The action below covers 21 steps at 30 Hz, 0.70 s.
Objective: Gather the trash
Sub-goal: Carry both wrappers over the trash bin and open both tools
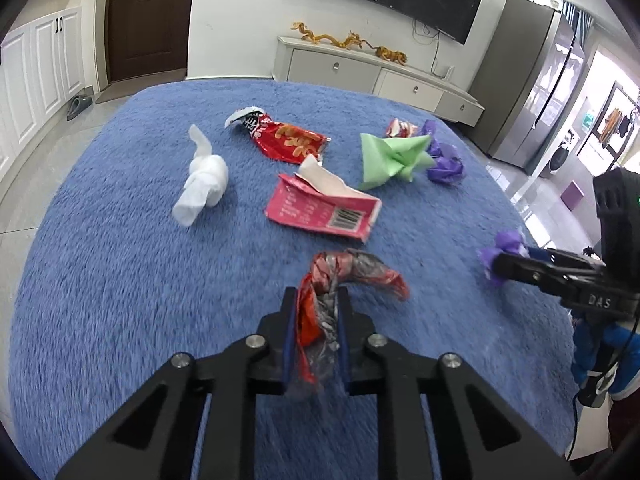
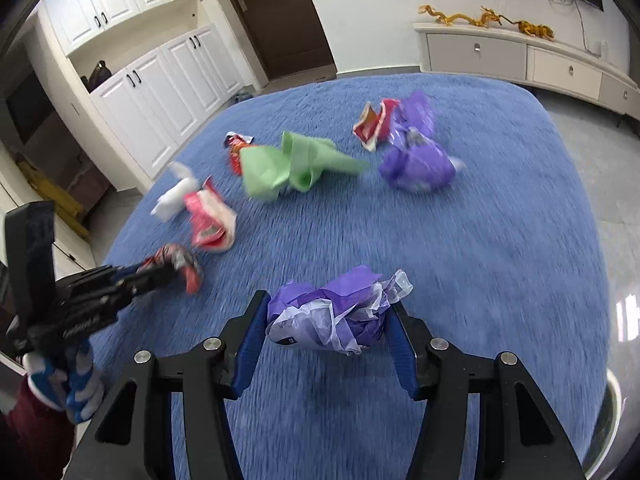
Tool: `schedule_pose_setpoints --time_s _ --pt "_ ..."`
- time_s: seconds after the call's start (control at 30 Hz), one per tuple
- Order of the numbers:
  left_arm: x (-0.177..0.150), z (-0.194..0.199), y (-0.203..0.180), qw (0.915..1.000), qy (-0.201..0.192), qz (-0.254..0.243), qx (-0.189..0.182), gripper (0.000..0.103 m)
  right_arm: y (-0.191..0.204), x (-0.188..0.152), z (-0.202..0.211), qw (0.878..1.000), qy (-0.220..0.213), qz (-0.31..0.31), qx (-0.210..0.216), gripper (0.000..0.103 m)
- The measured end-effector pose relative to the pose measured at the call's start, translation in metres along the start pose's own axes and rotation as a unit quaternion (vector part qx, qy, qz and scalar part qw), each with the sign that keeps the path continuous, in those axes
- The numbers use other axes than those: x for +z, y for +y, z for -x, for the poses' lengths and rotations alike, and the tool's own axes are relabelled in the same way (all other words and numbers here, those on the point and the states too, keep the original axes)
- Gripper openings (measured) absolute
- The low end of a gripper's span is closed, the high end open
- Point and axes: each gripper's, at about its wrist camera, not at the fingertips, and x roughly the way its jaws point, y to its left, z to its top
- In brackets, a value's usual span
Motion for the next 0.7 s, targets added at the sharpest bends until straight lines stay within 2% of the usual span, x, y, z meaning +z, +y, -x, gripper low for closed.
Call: schedule_pose_setpoints --time_s 0.17,0.33,0.53,0.7 --pt "-0.007 0.029 -0.022 0.9995 -0.021 -0.023 0.004 0.015 -0.007 -0.023 0.042 1.000 -0.020 -0.013 0.002 0.055" --pt "-0.002 0.061 -0.058 0.9971 -0.055 -0.053 0.002 0.015 -0.027 -0.034 0.096 0.997 -0.067 -0.037 -0.011 0.055" --pt "0.020 0.080 -0.126 0.9911 -0.083 -0.094 -0.044 0.015 -0.072 -0.055 0.158 0.989 -0.115 -0.066 -0.066 0.055" --pt "0.035 0.072 -0.203 0.9831 -0.079 -0.139 -0.089 0.015 -0.118 -0.083 0.203 0.976 -0.149 -0.110 -0.116 0.055"
